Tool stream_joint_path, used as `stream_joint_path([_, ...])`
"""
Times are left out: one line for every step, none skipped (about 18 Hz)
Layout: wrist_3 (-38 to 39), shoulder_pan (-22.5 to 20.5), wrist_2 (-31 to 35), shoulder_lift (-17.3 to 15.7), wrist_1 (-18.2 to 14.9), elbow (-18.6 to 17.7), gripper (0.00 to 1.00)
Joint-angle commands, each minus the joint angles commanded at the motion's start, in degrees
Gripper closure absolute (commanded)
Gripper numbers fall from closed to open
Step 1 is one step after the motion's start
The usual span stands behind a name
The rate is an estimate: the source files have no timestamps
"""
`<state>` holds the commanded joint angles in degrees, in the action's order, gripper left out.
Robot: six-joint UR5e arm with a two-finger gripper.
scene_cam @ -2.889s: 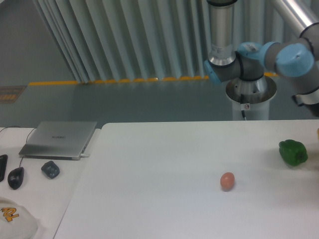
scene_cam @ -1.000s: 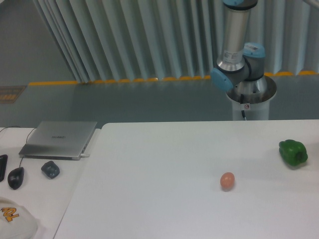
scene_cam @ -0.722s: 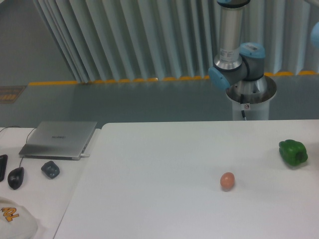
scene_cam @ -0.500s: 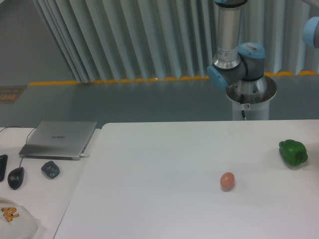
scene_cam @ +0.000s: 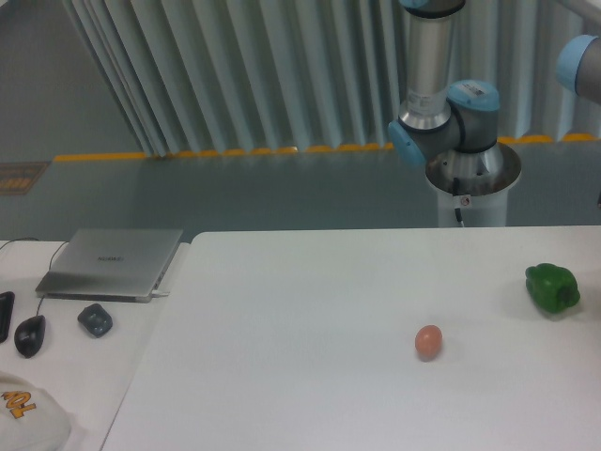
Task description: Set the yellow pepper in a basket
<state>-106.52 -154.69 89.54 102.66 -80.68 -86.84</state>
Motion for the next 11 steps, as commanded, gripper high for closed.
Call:
stream_joint_path([0.0,0.1,1.2,0.2,-0.2,-0.1,0.0])
stream_joint_path([0.0,0.1,1.2,0.2,-0.2,-0.1,0.0])
stream_joint_path([0.0,0.1,1.2,0.2,-0.2,-0.1,0.0])
stream_joint_path([0.0,0.2,1.2,0.3,-0.2,-0.3,0.0])
stream_joint_path([0.0,0.4,1.2,0.2,-0.1,-0.4,0.0])
stream_joint_path([0.0,0.5,1.1,0.2,-0.1,-0.4,0.0])
stream_joint_path([0.0,0.5,1.1,0.2,-0.1,-0.4,0.0])
stream_joint_path([0.0,0.6,1.0,0.2,0.0,-0.4,0.0])
stream_joint_path([0.0,0.6,1.0,0.2,0.0,-0.4,0.0])
stream_joint_path([0.0,0.7,1.0,0.2,0.0,-0.4,0.0])
stream_joint_path([0.0,0.7,0.9,0.2,0.0,-0.4,0.0])
